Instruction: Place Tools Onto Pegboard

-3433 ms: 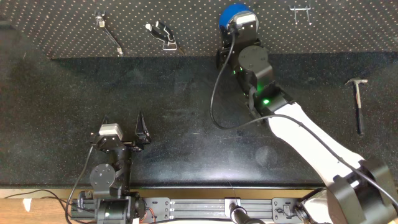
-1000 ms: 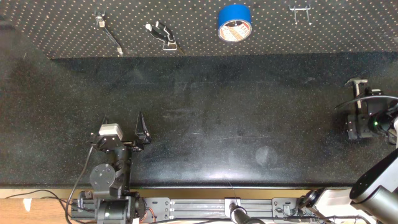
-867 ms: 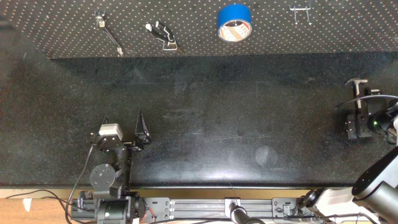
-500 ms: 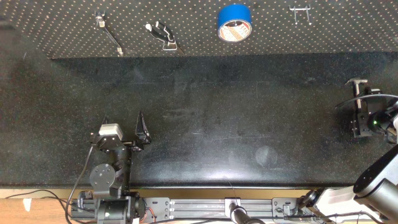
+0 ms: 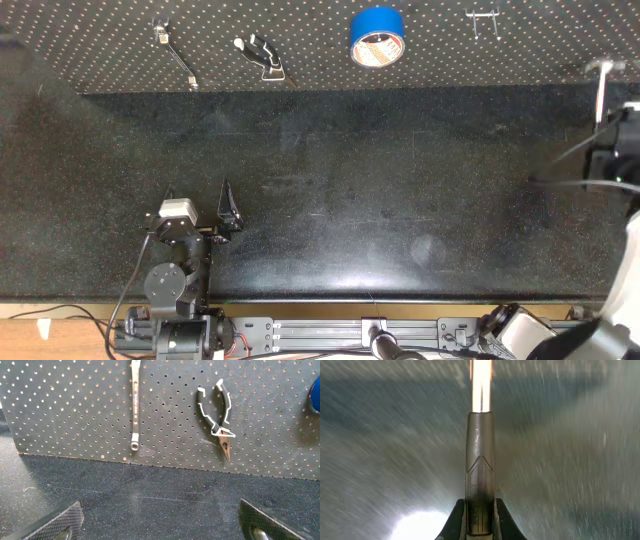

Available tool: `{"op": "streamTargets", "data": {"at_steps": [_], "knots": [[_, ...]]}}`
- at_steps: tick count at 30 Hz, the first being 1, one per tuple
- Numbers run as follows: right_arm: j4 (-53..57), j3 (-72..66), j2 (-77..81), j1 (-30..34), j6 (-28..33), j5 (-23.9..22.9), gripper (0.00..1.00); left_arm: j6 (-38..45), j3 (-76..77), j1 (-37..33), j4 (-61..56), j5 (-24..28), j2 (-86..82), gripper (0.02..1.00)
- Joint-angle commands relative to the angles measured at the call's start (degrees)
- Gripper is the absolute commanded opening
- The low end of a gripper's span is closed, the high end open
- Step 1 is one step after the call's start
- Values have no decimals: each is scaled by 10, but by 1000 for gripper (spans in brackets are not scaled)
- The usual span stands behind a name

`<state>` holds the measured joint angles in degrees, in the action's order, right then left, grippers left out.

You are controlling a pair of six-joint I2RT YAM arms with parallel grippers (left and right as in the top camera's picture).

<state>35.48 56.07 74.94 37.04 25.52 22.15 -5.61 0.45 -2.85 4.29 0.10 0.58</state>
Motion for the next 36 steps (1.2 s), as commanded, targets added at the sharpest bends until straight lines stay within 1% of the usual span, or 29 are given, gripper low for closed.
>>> {"op": "streamTargets", "data": {"at_steps": [1,4,6,12,32,33,34,35,36], "knots": [[-66,4,-76,-113,-111,47,73,1,-1,2,4,4,-4,996],[-133,4,-85,-196,-144,40,73,1,-1,2,4,4,-4,996],[-148,4,-83,-224,-144,40,73,1,-1,2,4,4,-4,996],[-152,4,-49,-266,-143,40,75,1,-1,2,4,4,-4,996],[-150,4,75,-274,-143,39,75,1,-1,2,4,4,-4,996],[-150,4,80,-274,-143,39,137,1,-1,2,4,4,-4,996],[-150,4,82,-274,-143,39,224,1,-1,2,4,4,-4,996],[-150,4,82,-274,-143,39,246,1,-1,2,4,4,-4,996],[-150,4,82,-274,-144,39,321,1,-1,2,4,4,-4,996]]}}
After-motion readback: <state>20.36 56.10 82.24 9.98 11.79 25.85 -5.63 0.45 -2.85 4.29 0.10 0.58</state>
